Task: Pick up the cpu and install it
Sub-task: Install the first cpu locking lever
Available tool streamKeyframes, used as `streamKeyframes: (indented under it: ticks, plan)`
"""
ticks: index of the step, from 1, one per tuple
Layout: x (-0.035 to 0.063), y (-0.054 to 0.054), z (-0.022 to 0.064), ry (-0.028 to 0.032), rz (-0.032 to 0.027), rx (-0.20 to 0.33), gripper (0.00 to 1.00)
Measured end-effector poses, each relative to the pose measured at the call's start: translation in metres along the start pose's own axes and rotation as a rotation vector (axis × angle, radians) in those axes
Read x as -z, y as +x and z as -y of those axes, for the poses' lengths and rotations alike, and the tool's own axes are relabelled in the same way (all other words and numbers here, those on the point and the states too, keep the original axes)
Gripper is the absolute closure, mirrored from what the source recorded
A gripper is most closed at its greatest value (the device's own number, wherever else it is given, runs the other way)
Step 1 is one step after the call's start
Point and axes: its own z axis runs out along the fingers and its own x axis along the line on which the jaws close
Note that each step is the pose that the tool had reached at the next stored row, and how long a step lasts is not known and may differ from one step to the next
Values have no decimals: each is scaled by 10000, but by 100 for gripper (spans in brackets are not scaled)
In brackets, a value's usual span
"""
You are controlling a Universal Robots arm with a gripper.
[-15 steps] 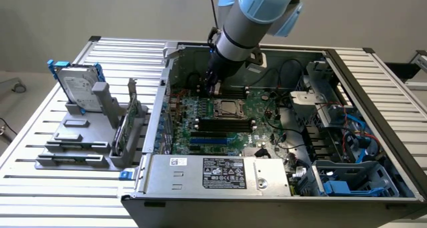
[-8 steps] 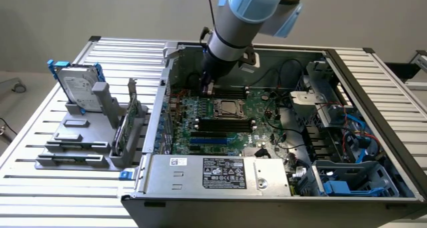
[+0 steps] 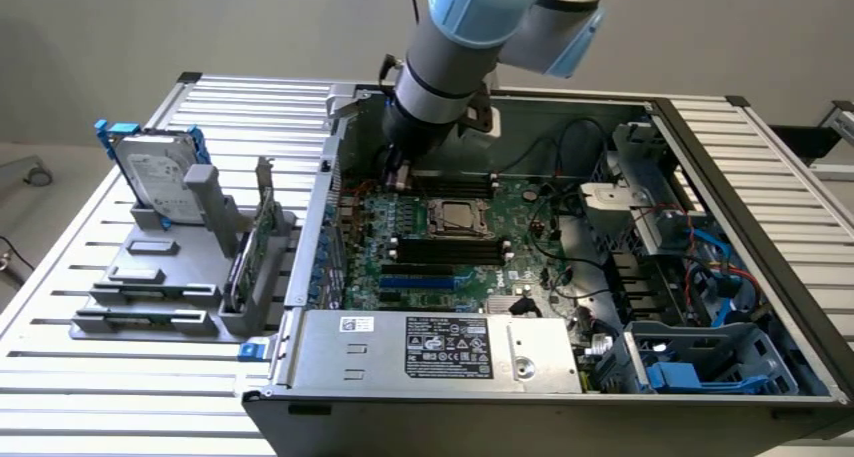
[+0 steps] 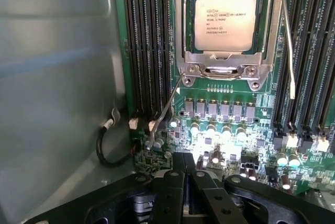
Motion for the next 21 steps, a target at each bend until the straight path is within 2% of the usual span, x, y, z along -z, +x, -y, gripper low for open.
streamKeyframes:
  ticks: [5, 12, 21]
  plan:
    - [-5, -1, 10, -138, -213, -450, 89]
    - [-6, -2, 13, -317, -637, -1041, 89]
    - [-8, -2, 17, -541, -1151, -1780, 89]
